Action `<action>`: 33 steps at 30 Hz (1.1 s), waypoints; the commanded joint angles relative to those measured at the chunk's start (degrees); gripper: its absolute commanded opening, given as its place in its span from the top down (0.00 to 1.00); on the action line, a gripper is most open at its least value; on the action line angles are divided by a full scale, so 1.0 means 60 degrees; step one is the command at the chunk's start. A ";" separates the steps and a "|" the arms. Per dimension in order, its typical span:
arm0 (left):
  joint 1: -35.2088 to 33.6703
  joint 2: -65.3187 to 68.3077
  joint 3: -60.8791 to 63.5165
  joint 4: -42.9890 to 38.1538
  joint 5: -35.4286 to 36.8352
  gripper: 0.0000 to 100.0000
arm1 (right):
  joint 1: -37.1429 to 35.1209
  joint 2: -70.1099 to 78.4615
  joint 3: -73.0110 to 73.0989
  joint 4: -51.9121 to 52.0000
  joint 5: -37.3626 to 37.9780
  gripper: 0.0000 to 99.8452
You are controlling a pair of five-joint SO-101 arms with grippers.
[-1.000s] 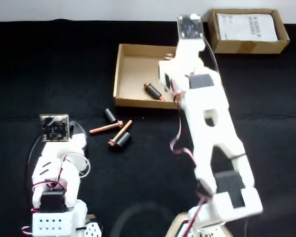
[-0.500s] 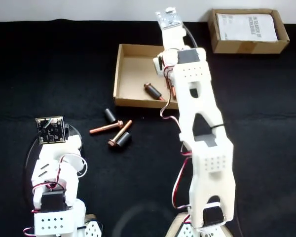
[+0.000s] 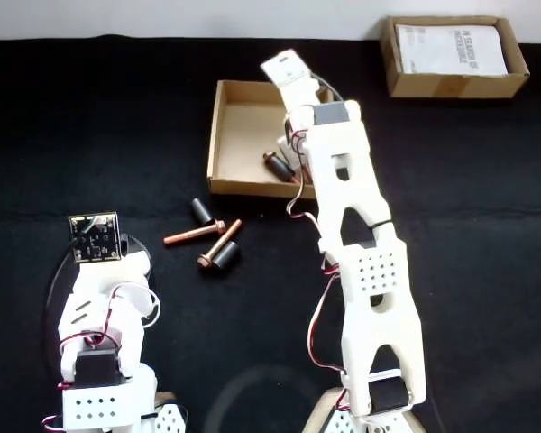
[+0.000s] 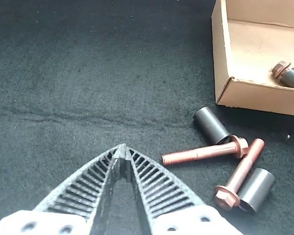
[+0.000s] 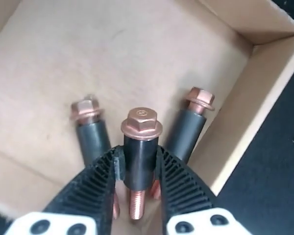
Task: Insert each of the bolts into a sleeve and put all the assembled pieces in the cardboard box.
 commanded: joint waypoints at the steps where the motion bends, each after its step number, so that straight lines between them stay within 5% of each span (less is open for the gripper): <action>1: -0.0037 -0.0125 0.0154 0.0044 -0.0015 0.99 | -0.0095 -0.0198 -0.1106 0.0813 0.0278 0.91; 4: -0.0037 -0.0110 0.0154 0.0044 -0.0015 0.99 | -0.0154 -0.0198 -0.1824 0.1560 0.0264 0.83; 12: -0.0022 -0.0110 0.0154 0.0806 -0.0029 0.99 | -0.0725 -0.0212 -0.4945 0.4388 0.0264 0.83; 17: -0.0256 -0.0110 0.0154 0.1465 -0.0059 0.99 | -0.1048 -0.0857 -0.5722 0.4344 -0.1597 0.83; 25: -0.2967 -0.0125 0.0154 0.0733 -0.0044 0.99 | -0.3026 -0.4652 -0.0242 0.4330 -0.1656 0.83; 33: -0.4828 -0.0110 0.0154 0.0498 -0.0044 0.99 | -0.4476 -0.7436 0.5502 0.4183 -0.0205 0.83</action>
